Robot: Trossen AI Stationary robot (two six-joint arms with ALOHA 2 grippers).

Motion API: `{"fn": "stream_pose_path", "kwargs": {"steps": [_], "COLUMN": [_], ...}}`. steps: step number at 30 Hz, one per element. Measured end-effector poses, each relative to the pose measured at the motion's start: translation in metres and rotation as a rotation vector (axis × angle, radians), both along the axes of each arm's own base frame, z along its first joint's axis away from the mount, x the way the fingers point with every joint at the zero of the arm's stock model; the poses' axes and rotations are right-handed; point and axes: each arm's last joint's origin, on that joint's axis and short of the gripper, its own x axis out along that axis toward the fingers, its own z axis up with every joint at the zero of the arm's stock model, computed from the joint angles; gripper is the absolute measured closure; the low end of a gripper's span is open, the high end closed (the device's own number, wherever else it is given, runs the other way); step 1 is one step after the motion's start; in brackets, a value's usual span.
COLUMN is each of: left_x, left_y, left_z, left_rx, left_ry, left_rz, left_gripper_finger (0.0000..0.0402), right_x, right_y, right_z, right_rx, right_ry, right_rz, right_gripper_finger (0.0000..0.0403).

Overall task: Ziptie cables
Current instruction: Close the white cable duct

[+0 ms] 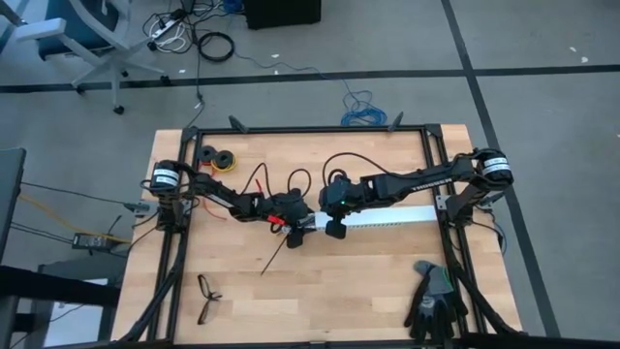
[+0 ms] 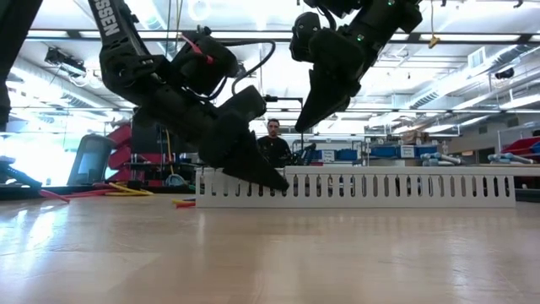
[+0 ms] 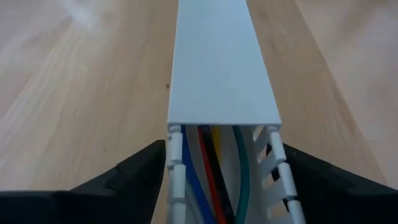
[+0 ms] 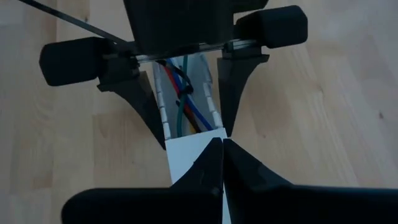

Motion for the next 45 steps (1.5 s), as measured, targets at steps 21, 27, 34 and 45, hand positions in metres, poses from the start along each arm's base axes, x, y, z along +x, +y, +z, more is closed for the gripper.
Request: {"fn": "stream_pose_path", "kwargs": {"steps": [21, 27, 34, 45], "left_x": [0.002, 0.002, 0.002, 0.003], "left_y": [0.0, 0.0, 0.0, 0.0], "left_z": [-0.003, -0.003, -0.004, -0.003], "left_rx": [-0.001, -0.002, -0.002, -0.01], "left_ry": [-0.02, -0.02, -0.016, -0.017], "left_rz": [0.003, 0.003, 0.004, 0.008], "left_gripper_finger": [0.0168, 0.0167, 0.0167, 0.0167], "right_x": [-0.016, -0.049, -0.024, 0.007], "right_y": [0.005, 0.008, 0.004, -0.008], "right_z": [0.001, 0.005, -0.043, -0.046], "right_rx": [-0.062, 0.003, 0.195, 0.04], "right_ry": [0.107, 0.332, 0.235, -0.033], "right_rz": [-0.089, -0.224, -0.121, 0.01], "right_gripper_finger": [0.0403, 0.0403, 0.0403, 0.0403]}}
